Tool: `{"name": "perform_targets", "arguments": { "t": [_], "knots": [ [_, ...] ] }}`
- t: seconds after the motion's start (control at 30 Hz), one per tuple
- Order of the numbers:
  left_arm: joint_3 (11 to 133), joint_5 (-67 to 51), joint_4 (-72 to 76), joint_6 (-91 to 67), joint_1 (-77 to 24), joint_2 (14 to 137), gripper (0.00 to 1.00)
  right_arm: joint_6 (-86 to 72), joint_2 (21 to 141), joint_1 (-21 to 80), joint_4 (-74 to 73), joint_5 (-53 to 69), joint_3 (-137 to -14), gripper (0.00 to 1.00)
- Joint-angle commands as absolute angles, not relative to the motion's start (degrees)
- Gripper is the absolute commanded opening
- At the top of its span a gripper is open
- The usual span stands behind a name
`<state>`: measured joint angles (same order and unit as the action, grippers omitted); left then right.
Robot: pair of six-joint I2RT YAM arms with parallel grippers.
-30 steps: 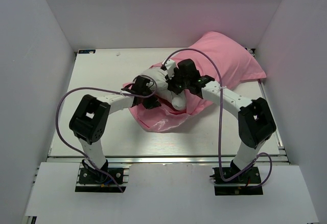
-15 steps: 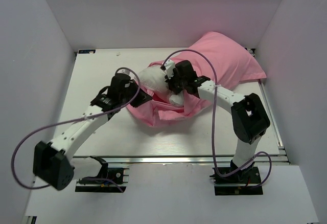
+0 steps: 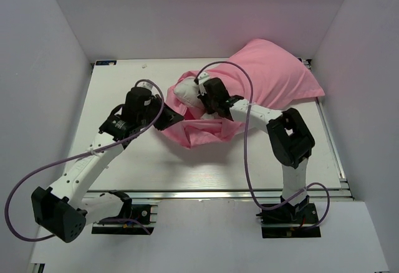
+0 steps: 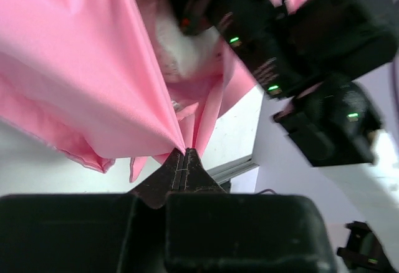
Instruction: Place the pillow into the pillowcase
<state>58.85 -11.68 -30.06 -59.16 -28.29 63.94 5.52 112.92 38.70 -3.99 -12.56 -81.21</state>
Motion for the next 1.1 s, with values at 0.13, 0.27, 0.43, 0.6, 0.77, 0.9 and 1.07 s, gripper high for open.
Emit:
{"name": "perform_targets", "arguments": {
  "t": [0.13, 0.27, 0.43, 0.6, 0.77, 0.9, 1.07],
  "knots": [
    [72.42, -13.28, -37.35, -57.57, -22.69, 63.81, 0.0, 15.87, 103.15, 37.62, 7.46, -8.12, -63.93, 0.0],
    [66.2, -11.78, -31.39, -58.18, -17.59, 64.77, 0.0, 27.66, 87.84, 35.96, 7.92, 14.62, -50.03, 0.45],
    [58.99, -16.6, -22.34, -59.06, -16.79, 69.42, 0.0, 35.25, 78.05, 30.94, -3.92, 37.61, -52.01, 0.86],
    [55.47, -20.21, -20.83, -57.48, -16.79, 71.02, 0.0, 29.97, 76.38, 27.77, -3.43, 39.9, -59.84, 0.84],
    [50.9, -22.67, -20.3, -56.87, -16.87, 69.18, 0.0, 26.55, 78.83, 28.12, -1.51, 40.17, -66.44, 0.84],
    [47.3, -23.2, -19.95, -57.39, -16.87, 66.11, 0.0, 27.15, 83.92, 31.02, 1.75, 36.75, -69.52, 0.88],
    [44.74, -23.29, -20.13, -58.09, -16.96, 63.46, 0.0, 31.9, 92.97, 36.91, 1.67, 31.47, -74.87, 0.88]
  ]
}}
